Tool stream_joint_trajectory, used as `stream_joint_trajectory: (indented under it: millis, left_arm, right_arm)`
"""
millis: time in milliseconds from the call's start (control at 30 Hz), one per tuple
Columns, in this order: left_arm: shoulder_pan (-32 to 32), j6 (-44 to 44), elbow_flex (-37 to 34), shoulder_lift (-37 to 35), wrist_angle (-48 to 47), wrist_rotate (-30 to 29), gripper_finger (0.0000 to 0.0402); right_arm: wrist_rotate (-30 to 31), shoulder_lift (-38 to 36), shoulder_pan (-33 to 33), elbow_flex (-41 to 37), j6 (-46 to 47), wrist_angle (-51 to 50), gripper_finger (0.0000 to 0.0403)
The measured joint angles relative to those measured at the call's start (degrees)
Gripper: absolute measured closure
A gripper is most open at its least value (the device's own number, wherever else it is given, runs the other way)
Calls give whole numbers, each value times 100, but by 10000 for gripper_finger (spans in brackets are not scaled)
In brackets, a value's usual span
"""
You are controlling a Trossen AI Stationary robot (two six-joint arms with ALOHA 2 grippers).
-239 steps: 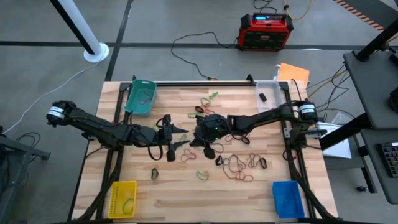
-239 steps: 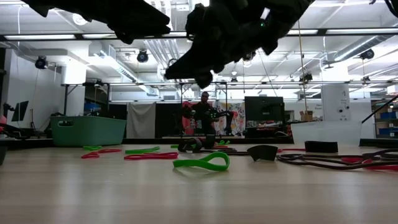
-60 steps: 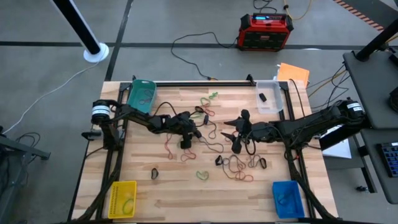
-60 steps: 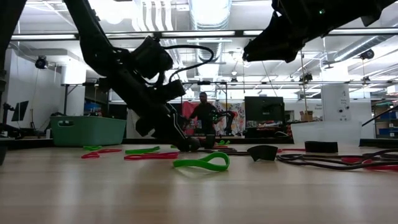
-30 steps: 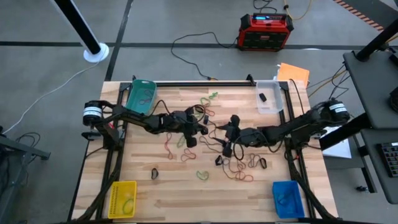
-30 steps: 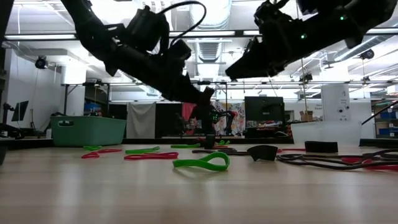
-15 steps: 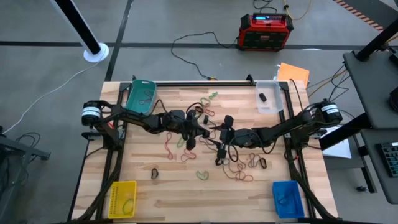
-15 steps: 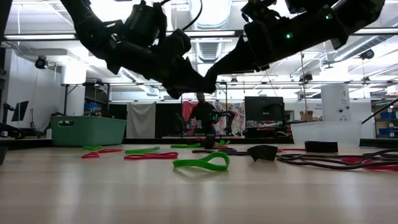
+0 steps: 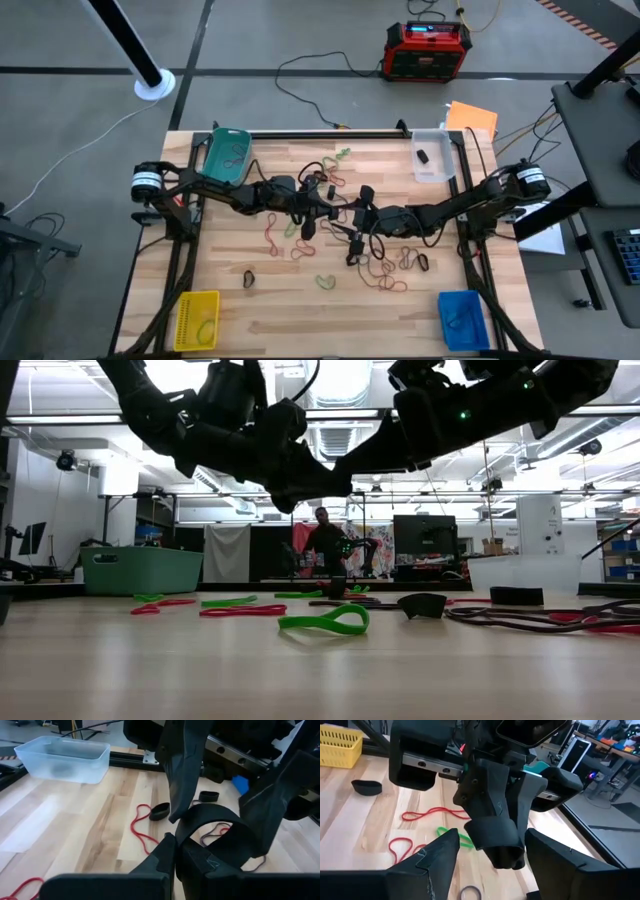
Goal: Sort rubber bands into baskets
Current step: Put the black rubber band into the transparent bin
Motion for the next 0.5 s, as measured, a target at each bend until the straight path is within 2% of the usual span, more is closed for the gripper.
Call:
stream_joint_trajectory:
  millis: [233,500]
  left_arm:
    - [0,0,0,0,-2,2,402]
    - [0,0,0,0,-3,7,402]
  right_arm:
    - [-10,4,0,0,-101,-4,230]
    - [-11,4,-1,0,-258,-4,314]
